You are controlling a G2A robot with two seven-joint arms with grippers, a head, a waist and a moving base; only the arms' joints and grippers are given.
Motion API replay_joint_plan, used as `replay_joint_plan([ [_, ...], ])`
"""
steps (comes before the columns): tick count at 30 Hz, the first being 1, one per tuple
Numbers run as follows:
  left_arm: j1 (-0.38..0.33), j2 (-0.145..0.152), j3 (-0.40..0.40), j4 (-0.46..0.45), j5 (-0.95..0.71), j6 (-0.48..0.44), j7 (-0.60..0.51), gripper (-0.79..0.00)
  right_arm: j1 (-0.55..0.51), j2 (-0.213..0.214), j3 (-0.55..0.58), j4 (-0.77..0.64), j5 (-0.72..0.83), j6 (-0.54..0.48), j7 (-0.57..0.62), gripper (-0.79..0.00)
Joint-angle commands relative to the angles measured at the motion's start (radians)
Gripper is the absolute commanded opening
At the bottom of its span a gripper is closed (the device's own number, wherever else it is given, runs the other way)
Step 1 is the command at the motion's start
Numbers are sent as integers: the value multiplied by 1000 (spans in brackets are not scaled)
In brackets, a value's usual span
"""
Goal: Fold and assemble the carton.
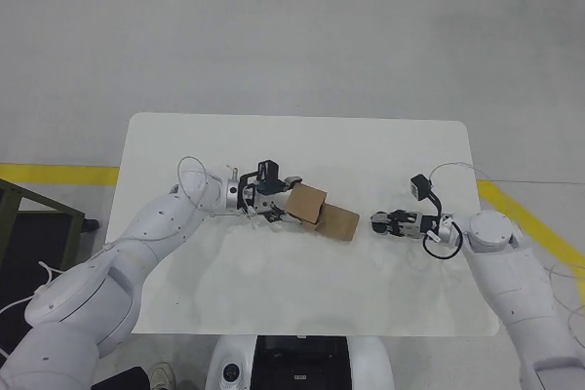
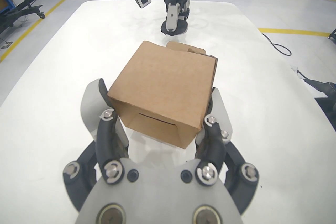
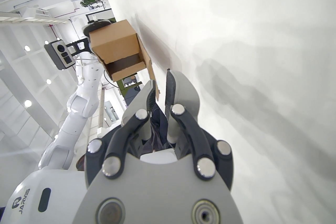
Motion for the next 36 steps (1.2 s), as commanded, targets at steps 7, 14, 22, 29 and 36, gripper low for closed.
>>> replay_joint_plan([
  [7, 5, 11, -14, -23, -44, -3, -3, -169, 11, -15, -36, 17, 52, -10, 7, -739],
  [14, 9, 10, -17, -31, -55, -10, -10, -172, 31, -29, -79, 9, 79, -26, 29, -717],
  [22, 4, -4, -15, -24, -54, -4, -62, -157, 68, -47, -126, 2, 92, -34, 29, -739],
  [29, 1, -15, -11, -27, -40, 8, -101, -175, 91, -53, -151, -15, 62, -13, 26, -748],
  [36, -1, -22, -12, -27, -37, 6, -122, -160, 116, -55, -170, 6, 4, 33, -12, -733],
])
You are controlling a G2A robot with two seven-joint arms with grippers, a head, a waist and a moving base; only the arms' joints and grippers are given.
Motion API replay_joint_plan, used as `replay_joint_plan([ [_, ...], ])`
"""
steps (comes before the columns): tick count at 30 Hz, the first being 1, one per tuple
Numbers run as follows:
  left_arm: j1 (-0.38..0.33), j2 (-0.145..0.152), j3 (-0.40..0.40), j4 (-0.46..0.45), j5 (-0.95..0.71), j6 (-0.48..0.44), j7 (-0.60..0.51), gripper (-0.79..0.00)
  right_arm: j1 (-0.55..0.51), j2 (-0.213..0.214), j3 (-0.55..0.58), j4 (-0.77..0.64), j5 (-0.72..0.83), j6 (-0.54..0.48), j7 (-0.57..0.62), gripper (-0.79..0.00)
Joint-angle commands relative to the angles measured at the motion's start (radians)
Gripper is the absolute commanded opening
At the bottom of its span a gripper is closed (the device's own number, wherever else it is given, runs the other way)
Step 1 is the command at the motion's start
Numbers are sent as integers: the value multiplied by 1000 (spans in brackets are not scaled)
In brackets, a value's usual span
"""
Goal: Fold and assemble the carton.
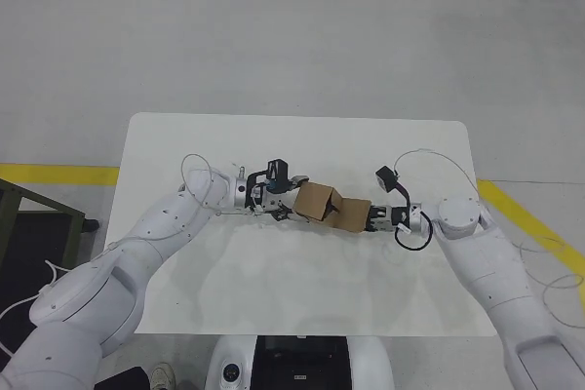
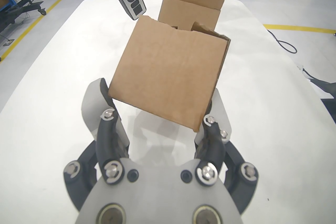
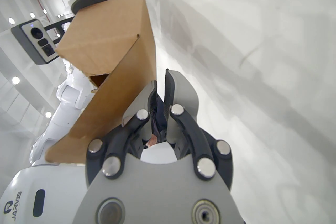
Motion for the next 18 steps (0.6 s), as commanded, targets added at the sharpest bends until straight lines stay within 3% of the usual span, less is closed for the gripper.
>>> replay_joint_plan([
  [1, -2, -1, -3, 5, -2, -4, -3, -157, -2, 2, 9, 9, 12, -5, 4, -730],
  [11, -7, 4, -24, 16, -4, -24, -11, -142, -63, 48, 139, -33, 44, -43, 22, -650],
  [18, -2, 6, -31, 11, -3, -38, -27, -139, -106, 59, 163, -93, 65, -46, 40, -453],
])
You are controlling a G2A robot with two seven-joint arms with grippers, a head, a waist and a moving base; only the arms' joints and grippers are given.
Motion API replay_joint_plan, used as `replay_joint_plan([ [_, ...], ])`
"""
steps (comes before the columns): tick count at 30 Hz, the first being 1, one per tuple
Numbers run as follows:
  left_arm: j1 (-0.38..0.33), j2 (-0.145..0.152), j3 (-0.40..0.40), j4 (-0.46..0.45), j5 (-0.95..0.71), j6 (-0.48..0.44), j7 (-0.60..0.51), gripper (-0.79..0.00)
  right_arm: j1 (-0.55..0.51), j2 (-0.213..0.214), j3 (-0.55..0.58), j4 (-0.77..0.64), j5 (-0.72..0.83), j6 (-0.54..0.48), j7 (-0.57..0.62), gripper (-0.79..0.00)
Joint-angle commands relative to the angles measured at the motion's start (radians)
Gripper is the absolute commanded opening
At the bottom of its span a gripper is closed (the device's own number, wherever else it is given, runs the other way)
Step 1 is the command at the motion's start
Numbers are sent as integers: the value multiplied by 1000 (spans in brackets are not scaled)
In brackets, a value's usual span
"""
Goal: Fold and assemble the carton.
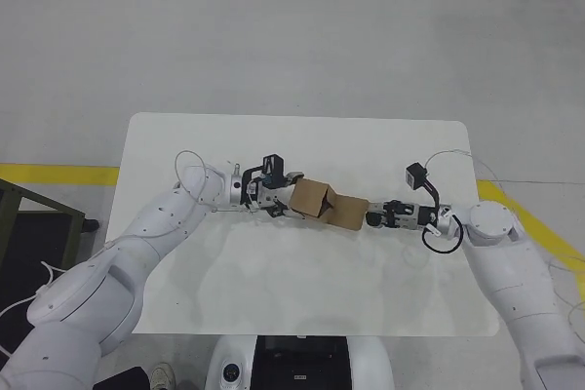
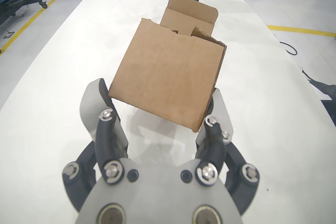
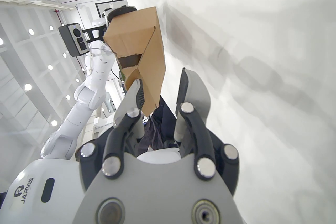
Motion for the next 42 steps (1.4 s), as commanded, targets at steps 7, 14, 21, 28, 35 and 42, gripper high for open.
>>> replay_joint_plan([
  [7, 3, 0, -8, -7, -4, -14, -17, -129, -7, -17, -17, 44, 149, -80, 18, -419],
  [14, 5, 1, -17, -8, -8, -24, -27, -120, 0, -34, -30, 109, 257, -146, 32, -422],
  [21, 9, 2, -25, -10, -9, -32, -35, -129, 14, -43, -51, 122, 262, -167, 32, -308],
  [28, 11, 5, -33, -19, -10, -41, -43, -129, 21, -45, -56, 133, 209, -166, -43, 0],
  [35, 7, 9, -48, -42, -21, -68, -30, -99, -16, -8, 2, 19, -77, -297, -174, 0],
  [42, 18, 32, -87, -40, -25, -58, -1, 0, -244, 42, 117, -357, -350, -204, -327, 0],
])
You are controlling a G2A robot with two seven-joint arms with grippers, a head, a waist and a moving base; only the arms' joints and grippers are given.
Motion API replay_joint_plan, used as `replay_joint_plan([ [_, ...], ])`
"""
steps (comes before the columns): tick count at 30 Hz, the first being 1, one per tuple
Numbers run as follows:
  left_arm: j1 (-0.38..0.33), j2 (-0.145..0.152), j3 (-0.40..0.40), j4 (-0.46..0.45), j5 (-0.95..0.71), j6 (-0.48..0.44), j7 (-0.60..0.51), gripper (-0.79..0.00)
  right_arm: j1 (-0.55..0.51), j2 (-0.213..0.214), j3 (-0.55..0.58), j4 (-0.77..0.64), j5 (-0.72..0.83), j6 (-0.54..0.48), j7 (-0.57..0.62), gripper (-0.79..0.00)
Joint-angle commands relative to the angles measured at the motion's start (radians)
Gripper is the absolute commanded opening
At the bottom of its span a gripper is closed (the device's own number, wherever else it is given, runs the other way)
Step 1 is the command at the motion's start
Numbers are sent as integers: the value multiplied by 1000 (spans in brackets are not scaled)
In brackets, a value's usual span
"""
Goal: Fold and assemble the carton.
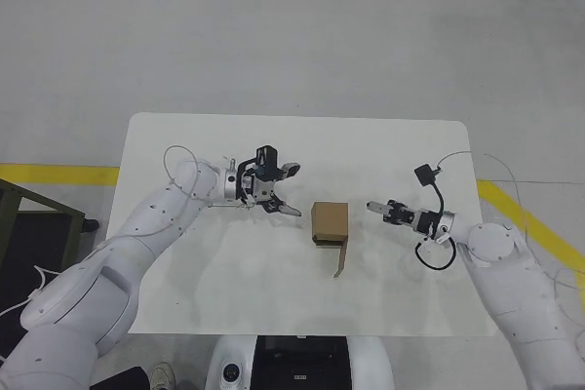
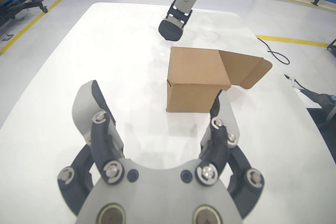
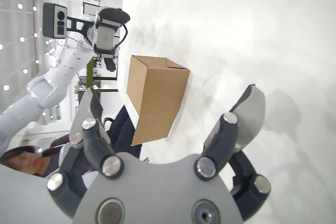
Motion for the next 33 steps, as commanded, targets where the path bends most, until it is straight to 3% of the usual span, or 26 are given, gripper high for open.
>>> replay_joint_plan([
  [1, 7, 7, -14, 0, -6, 5, 6, 0, -73, 9, 28, -123, -36, 60, -19, 0],
  [10, 52, 43, -81, -38, -38, 20, 18, 0, -236, 30, 43, -500, -221, 276, 10, 0],
  [18, 96, 75, -138, -90, -42, 30, 15, 0, -231, 21, -91, -559, -391, 435, 26, 0],
  [19, 102, 80, -146, -97, -42, 31, 12, 0, -224, 19, -111, -555, -402, 444, 31, -65],
  [22, 121, 92, -169, -120, -44, 32, 5, 0, -195, 12, -164, -540, -442, 481, 46, -363],
  [27, 150, 110, -205, -149, -55, 31, -14, 0, -156, 3, -216, -523, -494, 550, 65, -533],
  [30, 164, 117, -221, -164, -64, 29, -28, 0, -141, 1, -225, -512, -505, 580, 80, -702],
  [33, 174, 122, -235, -175, -74, 26, -45, 0, -131, 1, -217, -502, -500, 596, 96, -779],
])
